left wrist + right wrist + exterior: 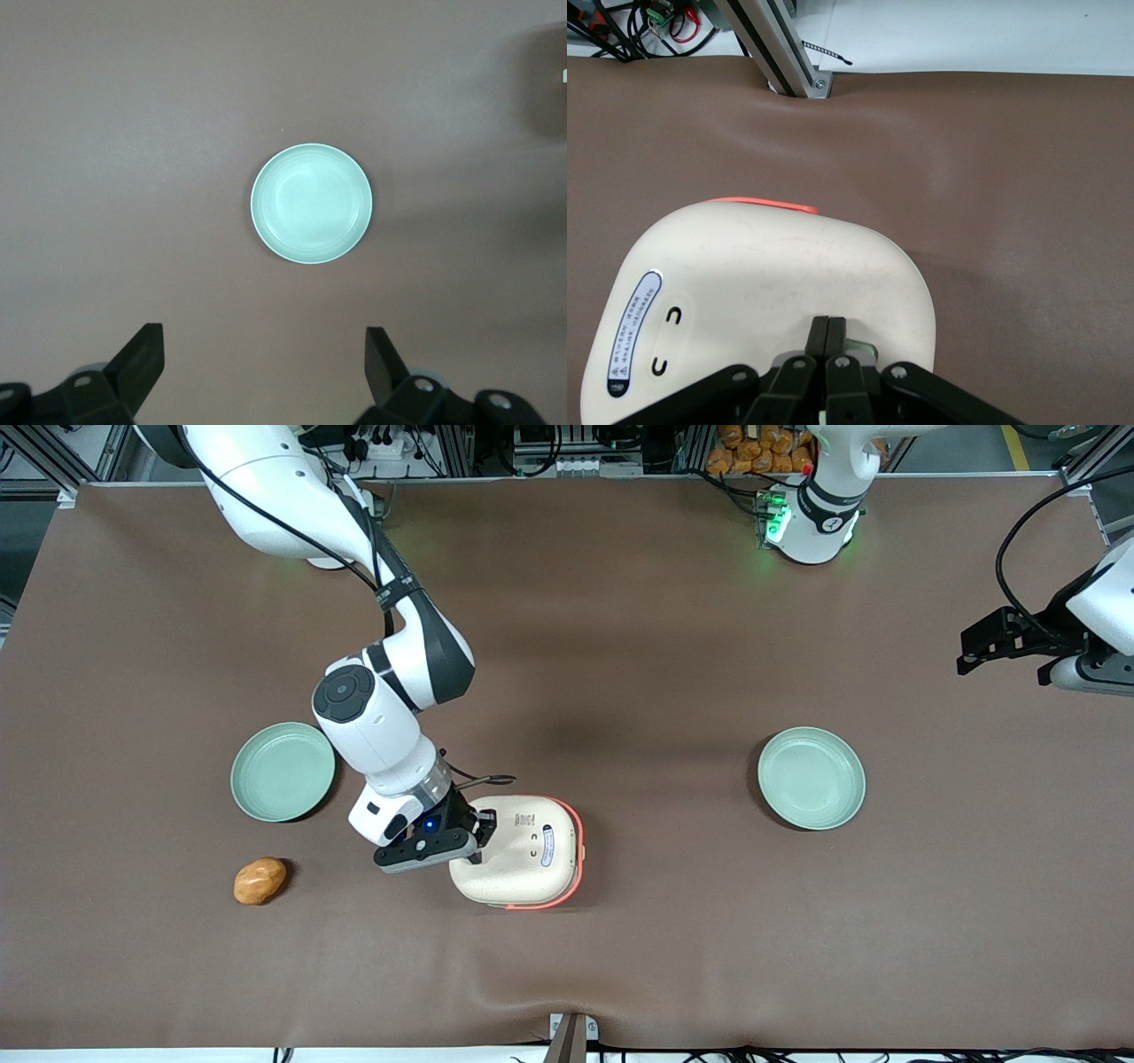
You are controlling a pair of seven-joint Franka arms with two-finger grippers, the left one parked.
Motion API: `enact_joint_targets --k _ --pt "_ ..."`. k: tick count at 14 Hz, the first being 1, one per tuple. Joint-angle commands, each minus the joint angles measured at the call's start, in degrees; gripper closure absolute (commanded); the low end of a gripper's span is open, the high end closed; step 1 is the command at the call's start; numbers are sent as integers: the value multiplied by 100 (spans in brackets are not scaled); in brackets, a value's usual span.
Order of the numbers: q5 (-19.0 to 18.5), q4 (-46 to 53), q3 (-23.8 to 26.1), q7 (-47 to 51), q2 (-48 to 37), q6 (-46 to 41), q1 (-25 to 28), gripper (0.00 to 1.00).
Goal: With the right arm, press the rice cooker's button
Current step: 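Press down on the lid button with the closed right gripper fingertips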
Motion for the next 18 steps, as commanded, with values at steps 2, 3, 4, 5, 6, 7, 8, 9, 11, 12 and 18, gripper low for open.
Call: enact_joint_targets --k 2,3,4,5,6,7,8,9,11,12,18 --pt "34 -170 -57 27 191 11 44 100" --pt "34 -170 -57 27 199 11 44 100" --pt "34 -170 -57 27 200 11 44 100" --pt "34 -170 -57 27 226 11 44 100" --pt "34 -170 -57 27 252 11 44 100" --pt "34 -170 -57 27 270 11 44 100" --pt "34 -170 -57 27 279 3 44 100" --pt "34 -170 -57 27 279 3 44 100" --pt "34 -170 -57 36 270 3 44 100" --pt "34 -152 -57 45 261 -15 44 100" --pt "579 295 -48 10 94 -672 35 100"
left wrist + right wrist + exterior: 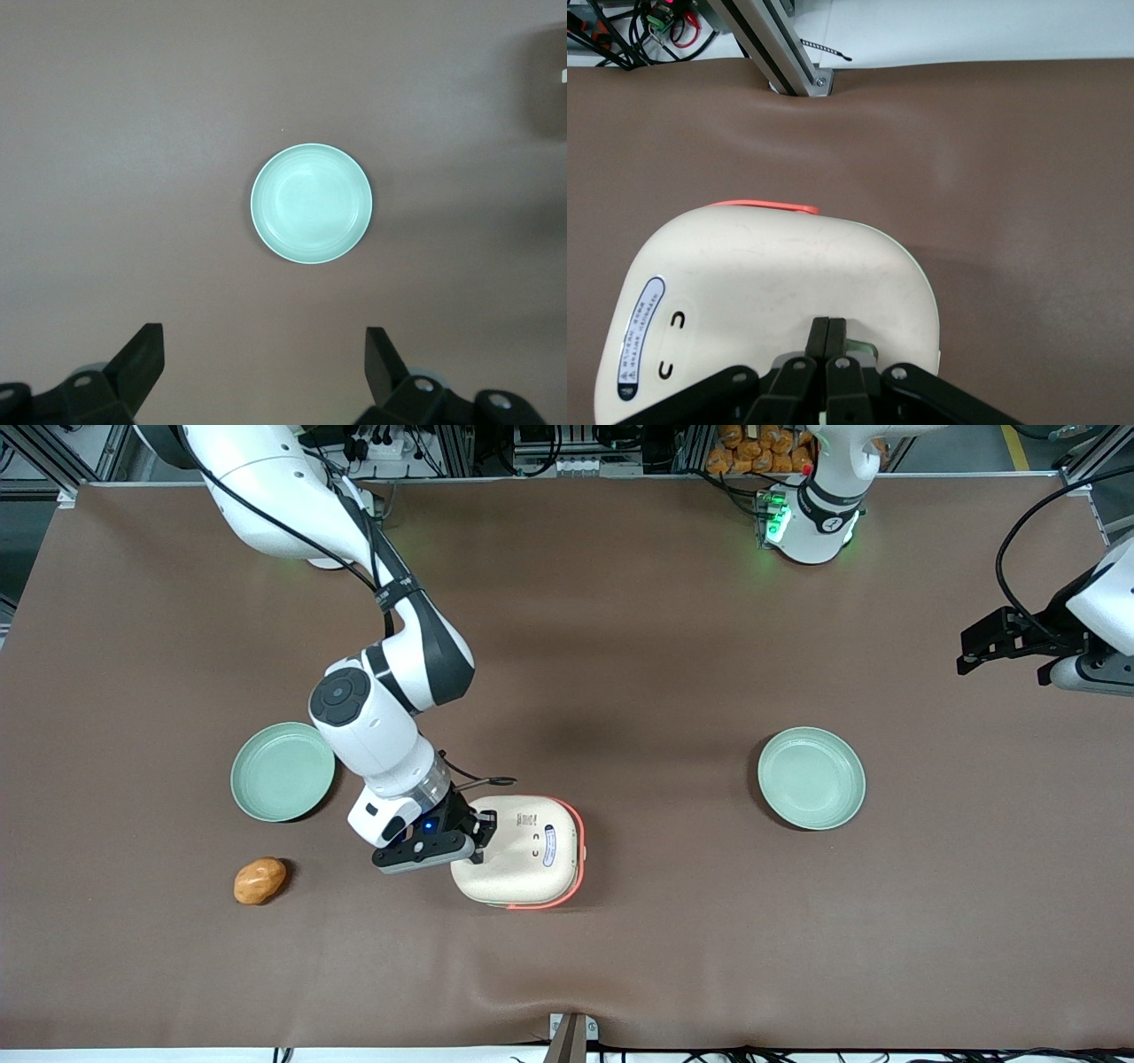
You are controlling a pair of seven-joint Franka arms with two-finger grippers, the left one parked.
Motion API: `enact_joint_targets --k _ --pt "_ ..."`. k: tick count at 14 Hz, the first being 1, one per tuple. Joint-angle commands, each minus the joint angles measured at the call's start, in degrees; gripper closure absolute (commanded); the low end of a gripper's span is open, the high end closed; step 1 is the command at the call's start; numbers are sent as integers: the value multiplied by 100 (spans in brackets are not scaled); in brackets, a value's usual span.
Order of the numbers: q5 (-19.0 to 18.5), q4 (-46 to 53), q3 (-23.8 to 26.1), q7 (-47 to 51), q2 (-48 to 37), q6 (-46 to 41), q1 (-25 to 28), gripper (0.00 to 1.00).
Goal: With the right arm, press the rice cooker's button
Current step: 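Press down on the lid button with the closed right gripper fingertips, then lift the right gripper off the button as the lid springs open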
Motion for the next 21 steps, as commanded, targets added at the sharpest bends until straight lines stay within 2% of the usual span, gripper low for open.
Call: enact_joint_targets --k 1,7,11,12,14,16,21 --pt "200 300 -11 -9 47 -649 33 100" --pt "209 406 -11 -9 -339 -1116 -37 100" --pt "200 485 -11 -9 -708 -1643 -46 76" --pt "200 485 -11 -9 -814 -1801 -55 66" --pt "200 424 -3 -9 -1086 -1995 -125 40" --pt "183 398 24 -9 -1332 -2581 -257 0" --pt "148 222 172 -71 -2114 -4083 -765 0"
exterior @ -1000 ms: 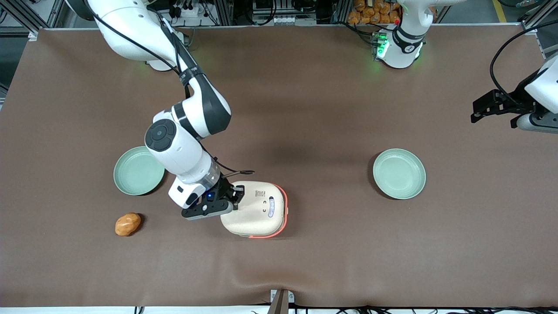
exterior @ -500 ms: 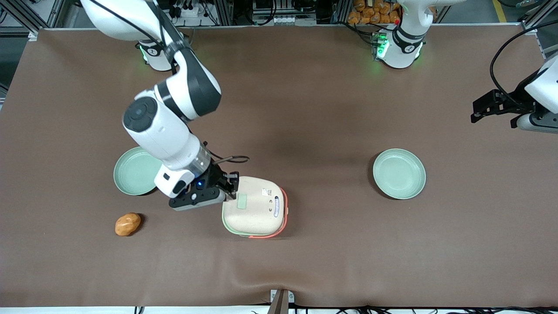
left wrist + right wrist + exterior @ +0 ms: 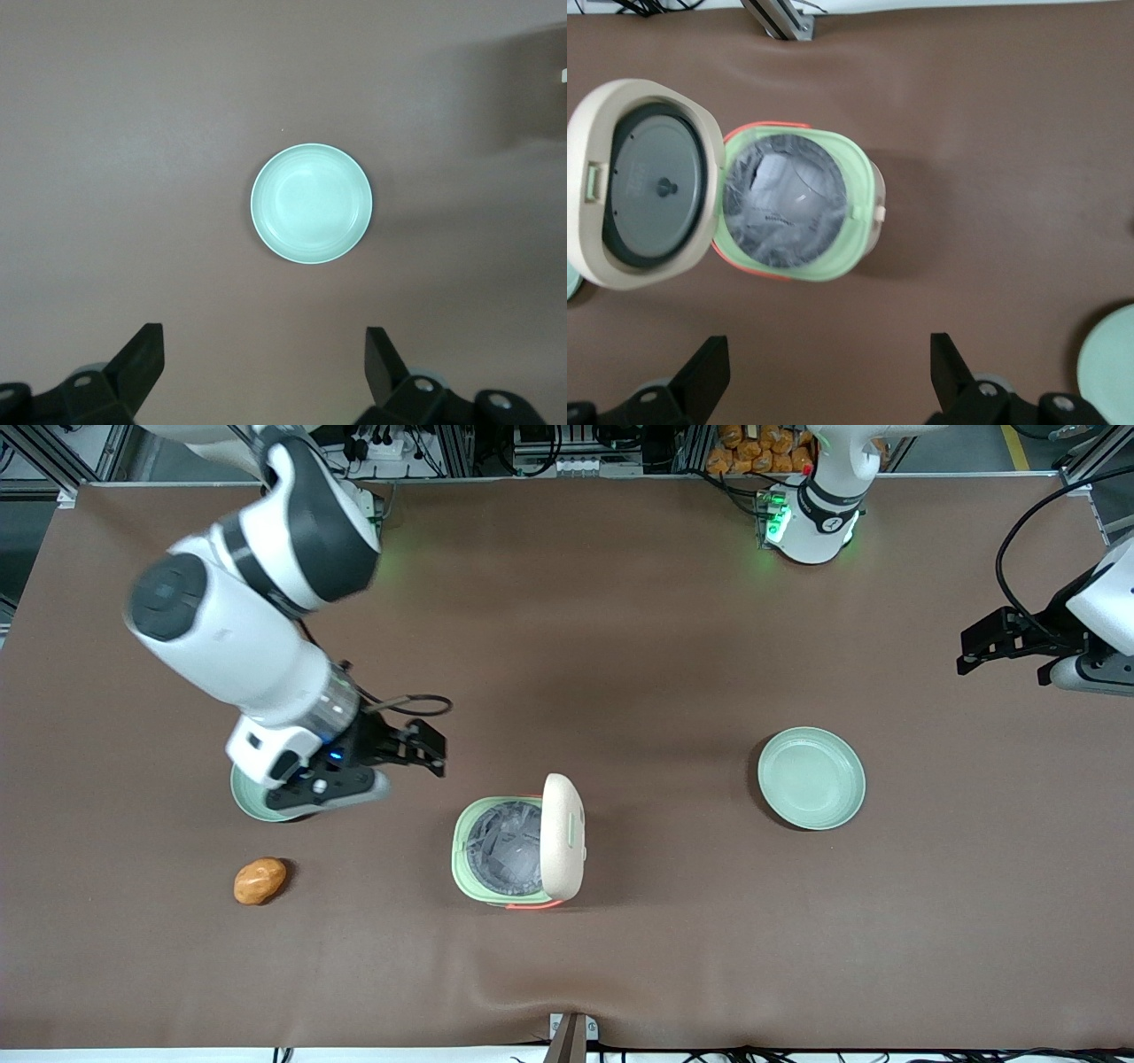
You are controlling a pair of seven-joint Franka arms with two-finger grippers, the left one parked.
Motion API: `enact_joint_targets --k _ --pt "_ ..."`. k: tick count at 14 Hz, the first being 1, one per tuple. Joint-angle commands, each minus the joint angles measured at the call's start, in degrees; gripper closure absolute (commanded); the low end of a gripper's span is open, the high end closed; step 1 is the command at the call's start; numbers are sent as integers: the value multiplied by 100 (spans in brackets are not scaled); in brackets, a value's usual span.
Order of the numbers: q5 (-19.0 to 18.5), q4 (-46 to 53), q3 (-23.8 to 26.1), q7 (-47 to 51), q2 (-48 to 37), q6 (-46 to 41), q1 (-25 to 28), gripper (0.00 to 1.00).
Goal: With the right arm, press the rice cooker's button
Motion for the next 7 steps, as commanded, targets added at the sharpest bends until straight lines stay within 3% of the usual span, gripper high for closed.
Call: enact_joint_targets --k 1,3,7 --pt "43 -390 330 -48 -682 -902 -521 0" --pt "34 -452 752 -57 -1105 -1598 -1232 0" --pt "-45 -574 771 -74 -1738 -2751 -2025 0"
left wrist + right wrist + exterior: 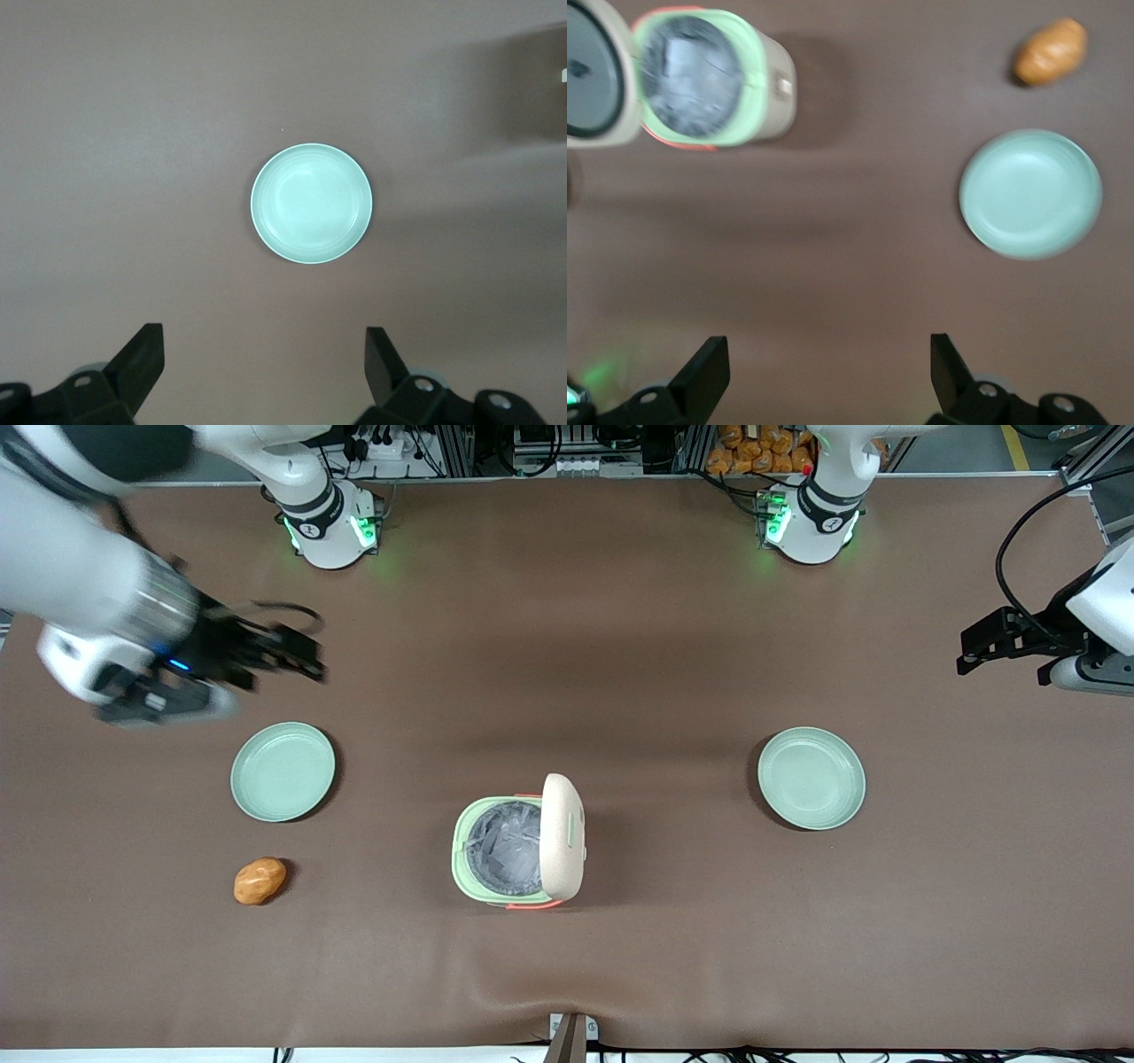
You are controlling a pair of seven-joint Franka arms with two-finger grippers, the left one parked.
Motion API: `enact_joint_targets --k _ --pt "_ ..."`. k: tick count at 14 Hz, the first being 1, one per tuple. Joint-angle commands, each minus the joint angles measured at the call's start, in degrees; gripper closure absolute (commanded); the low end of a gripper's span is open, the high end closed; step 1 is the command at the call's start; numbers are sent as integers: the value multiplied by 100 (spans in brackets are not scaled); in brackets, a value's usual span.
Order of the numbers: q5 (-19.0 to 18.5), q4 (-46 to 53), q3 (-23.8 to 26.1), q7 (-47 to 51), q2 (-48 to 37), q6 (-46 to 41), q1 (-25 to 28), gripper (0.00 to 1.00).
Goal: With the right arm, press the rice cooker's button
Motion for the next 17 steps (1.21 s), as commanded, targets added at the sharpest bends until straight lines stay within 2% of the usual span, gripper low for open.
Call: enact_joint_targets --k 1,3,7,11,17 --pt "-163 -604 136 -33 -634 -197 -535 0" --pt "-654 -720 48 -138 -777 -198 -571 0" --pt "-1261 -869 -58 -376 -768 109 -554 0" --pt "-1298 -1010 -260 -402 -751 127 -536 0" --pt "-1228 -966 -313 -481 -768 92 -528 0"
